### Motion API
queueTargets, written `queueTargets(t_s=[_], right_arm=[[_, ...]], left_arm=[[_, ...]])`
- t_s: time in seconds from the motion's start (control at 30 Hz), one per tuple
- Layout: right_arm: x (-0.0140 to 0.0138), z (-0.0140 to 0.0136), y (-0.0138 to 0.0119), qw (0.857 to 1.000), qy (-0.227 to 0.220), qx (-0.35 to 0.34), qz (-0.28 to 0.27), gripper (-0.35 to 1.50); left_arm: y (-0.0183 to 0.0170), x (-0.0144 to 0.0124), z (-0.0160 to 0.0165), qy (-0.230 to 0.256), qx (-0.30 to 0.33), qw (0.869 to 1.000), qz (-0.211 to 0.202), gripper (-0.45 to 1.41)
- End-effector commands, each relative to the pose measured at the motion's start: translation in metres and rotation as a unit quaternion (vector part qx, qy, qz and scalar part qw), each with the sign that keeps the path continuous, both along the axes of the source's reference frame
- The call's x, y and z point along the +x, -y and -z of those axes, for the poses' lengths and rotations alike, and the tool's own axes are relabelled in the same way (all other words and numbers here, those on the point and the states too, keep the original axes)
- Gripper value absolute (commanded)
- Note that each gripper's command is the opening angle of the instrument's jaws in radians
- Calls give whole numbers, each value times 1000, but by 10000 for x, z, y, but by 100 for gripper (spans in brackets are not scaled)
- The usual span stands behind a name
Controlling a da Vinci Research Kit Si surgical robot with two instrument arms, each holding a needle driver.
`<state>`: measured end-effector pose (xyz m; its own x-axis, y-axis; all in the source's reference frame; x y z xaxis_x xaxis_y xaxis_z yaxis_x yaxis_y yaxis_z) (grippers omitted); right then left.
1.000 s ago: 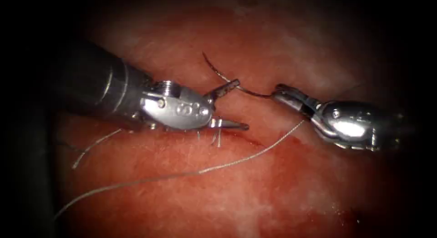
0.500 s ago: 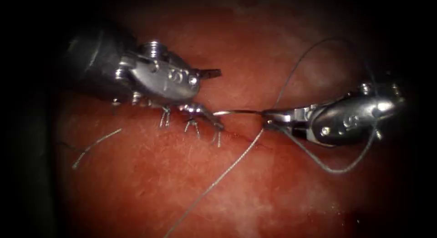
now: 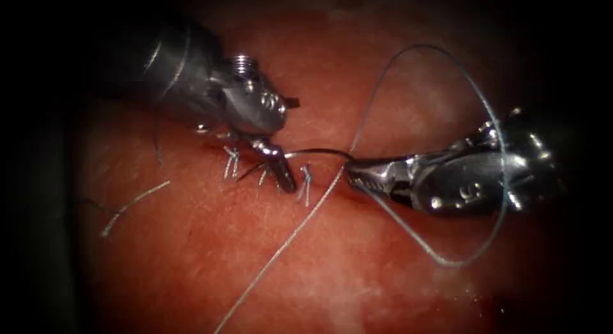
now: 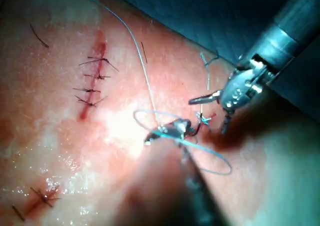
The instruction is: Wound Closure
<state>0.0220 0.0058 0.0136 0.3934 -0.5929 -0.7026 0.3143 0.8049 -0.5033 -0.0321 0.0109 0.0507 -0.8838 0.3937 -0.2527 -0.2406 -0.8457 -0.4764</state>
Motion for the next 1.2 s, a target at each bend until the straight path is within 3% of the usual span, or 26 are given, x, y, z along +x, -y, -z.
queueTargets(t_s=[0.03, 0.2, 0.47, 0.6, 0.67, 0.9, 1.1, 1.2], right_arm=[[7, -3, 11, 1000, -1, -1, 3, -35], [14, 3, 14, 1000, -3, -21, 14, -35], [25, 8, 19, 999, -5, -37, 21, -35], [24, 10, 19, 999, -5, -39, 23, -35], [24, 10, 19, 999, -4, -39, 23, -35], [25, 11, 18, 999, -4, -42, 24, -35], [24, 13, 16, 999, -5, -43, 25, -35], [23, 14, 14, 1000, -4, -13, 9, -28]], left_arm=[[9, -5, -7, -3, 6, 1000, -3, 84], [16, -6, -22, -31, 27, 999, -8, 81], [28, -8, -40, -33, 61, 997, -19, 78], [24, -1, -45, -40, 72, 996, -21, 68], [21, 2, -48, -42, 81, 996, -21, 57], [18, 13, -53, -34, 101, 994, -18, -45], [14, 12, -54, -24, 113, 993, -17, -45], [7, 13, -53, -36, 141, 989, 21, -45]])
